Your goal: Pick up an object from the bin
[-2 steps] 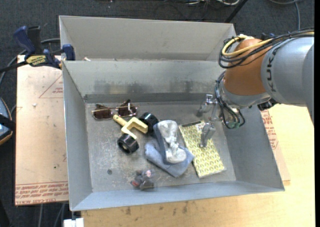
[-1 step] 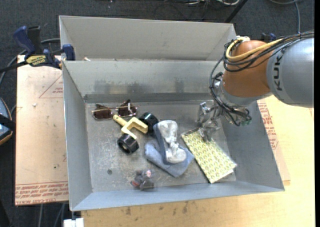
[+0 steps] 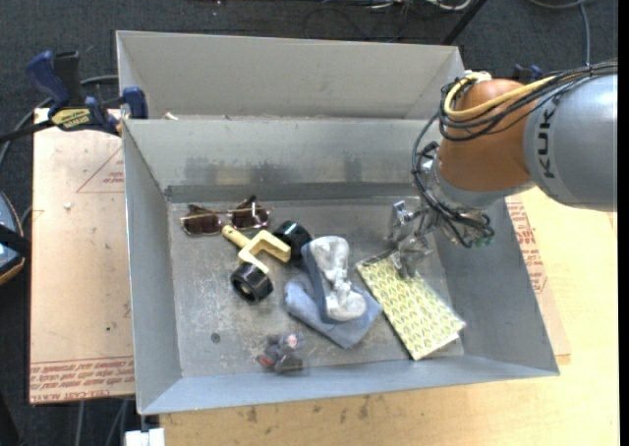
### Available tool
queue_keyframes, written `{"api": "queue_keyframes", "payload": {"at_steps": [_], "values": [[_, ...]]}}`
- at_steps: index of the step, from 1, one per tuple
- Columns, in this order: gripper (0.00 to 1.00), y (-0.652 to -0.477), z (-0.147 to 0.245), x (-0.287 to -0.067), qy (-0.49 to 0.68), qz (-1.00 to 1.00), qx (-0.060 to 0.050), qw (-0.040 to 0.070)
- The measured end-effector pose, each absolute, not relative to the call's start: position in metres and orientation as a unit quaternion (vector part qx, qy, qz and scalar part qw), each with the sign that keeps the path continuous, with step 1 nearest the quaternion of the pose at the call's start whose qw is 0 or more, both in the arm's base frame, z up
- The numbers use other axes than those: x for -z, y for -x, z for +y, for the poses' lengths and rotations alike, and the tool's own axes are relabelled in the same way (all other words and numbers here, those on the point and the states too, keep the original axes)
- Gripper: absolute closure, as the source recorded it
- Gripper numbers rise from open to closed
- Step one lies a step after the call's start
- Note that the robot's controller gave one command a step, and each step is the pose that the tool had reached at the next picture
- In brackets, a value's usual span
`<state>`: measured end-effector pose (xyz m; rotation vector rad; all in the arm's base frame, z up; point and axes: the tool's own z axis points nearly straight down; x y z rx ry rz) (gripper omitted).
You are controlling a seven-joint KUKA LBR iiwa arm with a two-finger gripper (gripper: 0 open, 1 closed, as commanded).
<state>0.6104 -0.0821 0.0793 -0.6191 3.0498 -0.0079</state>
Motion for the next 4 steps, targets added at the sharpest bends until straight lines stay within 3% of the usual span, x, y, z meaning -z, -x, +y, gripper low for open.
{"api": "queue_keyframes", "payload": {"at_steps": [1, 2, 4], "values": [[1.00, -0.609, -0.082, -0.083, 0.199, 0.980, 0.002, 0.013], [1.00, -0.607, -0.081, -0.100, 0.199, 0.980, 0.000, 0.005], [1.00, -0.608, -0.081, -0.123, 0.199, 0.980, 0.000, 0.003]]}}
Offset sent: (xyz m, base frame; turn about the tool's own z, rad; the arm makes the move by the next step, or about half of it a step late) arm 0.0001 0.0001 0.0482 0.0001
